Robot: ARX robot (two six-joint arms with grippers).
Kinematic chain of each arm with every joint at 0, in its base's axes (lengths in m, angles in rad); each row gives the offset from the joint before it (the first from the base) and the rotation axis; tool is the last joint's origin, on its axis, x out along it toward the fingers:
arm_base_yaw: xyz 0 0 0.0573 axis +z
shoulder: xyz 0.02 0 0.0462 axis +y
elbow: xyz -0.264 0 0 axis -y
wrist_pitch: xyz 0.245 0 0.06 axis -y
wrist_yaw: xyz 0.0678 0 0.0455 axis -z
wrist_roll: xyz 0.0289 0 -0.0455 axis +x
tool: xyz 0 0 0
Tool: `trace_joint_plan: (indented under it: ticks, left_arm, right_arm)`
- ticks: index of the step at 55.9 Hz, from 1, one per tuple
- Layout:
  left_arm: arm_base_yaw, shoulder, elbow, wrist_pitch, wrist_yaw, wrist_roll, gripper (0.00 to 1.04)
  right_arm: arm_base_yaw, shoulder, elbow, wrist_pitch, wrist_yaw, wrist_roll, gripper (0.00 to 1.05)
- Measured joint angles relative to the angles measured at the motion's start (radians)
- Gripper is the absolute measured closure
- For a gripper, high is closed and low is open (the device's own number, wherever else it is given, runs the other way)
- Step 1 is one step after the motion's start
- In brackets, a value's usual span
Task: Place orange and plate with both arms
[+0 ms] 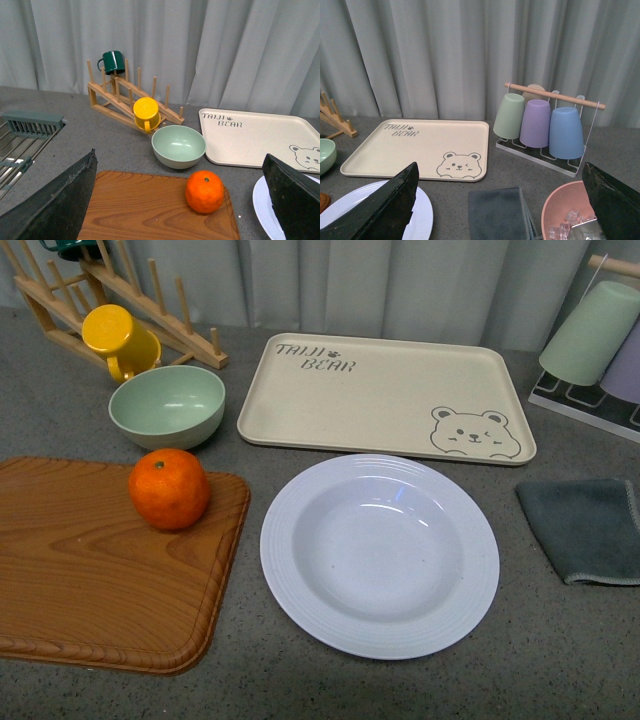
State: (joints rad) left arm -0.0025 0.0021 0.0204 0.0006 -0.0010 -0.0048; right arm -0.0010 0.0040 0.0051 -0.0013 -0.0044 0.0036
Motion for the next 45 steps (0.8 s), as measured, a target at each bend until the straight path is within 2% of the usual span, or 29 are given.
trace_joint_plan:
  ticks: [45]
  left_arm:
    - [0.0,0.0,0.0,0.0,0.0,0.0,0.06]
  right_arm:
    - [0.0,0.0,0.0,0.0,0.0,0.0,0.09]
